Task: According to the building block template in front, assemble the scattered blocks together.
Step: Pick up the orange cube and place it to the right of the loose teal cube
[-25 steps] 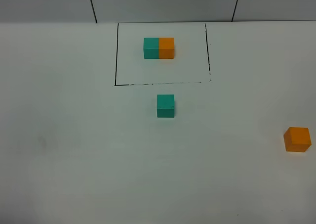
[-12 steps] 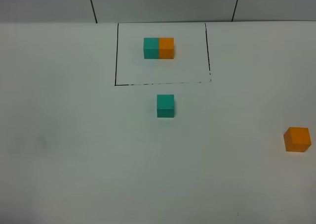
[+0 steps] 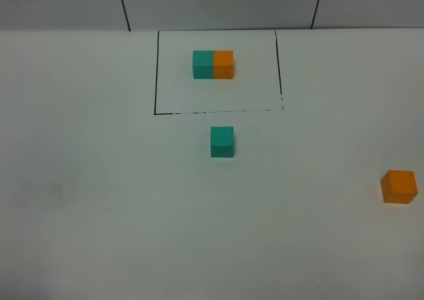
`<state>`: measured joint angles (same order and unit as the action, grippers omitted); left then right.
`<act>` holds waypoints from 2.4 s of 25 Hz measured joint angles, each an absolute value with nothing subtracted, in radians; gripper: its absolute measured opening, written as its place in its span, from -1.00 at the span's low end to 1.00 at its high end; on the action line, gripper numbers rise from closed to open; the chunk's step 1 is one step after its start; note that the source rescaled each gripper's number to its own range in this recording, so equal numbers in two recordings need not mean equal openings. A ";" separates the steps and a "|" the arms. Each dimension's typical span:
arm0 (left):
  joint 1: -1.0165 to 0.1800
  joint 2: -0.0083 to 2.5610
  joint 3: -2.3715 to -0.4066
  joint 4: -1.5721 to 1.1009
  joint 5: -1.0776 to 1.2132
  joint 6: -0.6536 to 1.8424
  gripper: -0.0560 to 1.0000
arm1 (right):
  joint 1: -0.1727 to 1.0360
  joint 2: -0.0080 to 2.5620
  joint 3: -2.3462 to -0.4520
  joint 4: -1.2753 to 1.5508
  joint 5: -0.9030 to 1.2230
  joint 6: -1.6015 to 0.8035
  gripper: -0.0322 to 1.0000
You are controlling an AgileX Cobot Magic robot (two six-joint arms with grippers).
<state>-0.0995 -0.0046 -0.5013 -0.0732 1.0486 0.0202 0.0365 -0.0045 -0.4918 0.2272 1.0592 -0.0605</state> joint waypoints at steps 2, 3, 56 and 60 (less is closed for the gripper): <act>-0.099 -0.005 -0.501 -0.073 1.049 0.020 0.37 | 0.036 -0.005 -0.492 0.227 1.059 -0.061 0.47; -0.099 -0.005 -0.501 -0.073 1.049 0.020 0.37 | 0.036 -0.005 -0.492 0.227 1.059 -0.061 0.47; -0.021 -0.004 -0.501 -0.073 1.051 0.022 0.36 | 0.036 1.210 -0.752 0.197 0.769 -0.119 0.72; -0.021 -0.004 -0.501 -0.073 1.051 0.022 0.36 | 0.036 1.397 -0.757 0.190 0.704 -0.134 0.72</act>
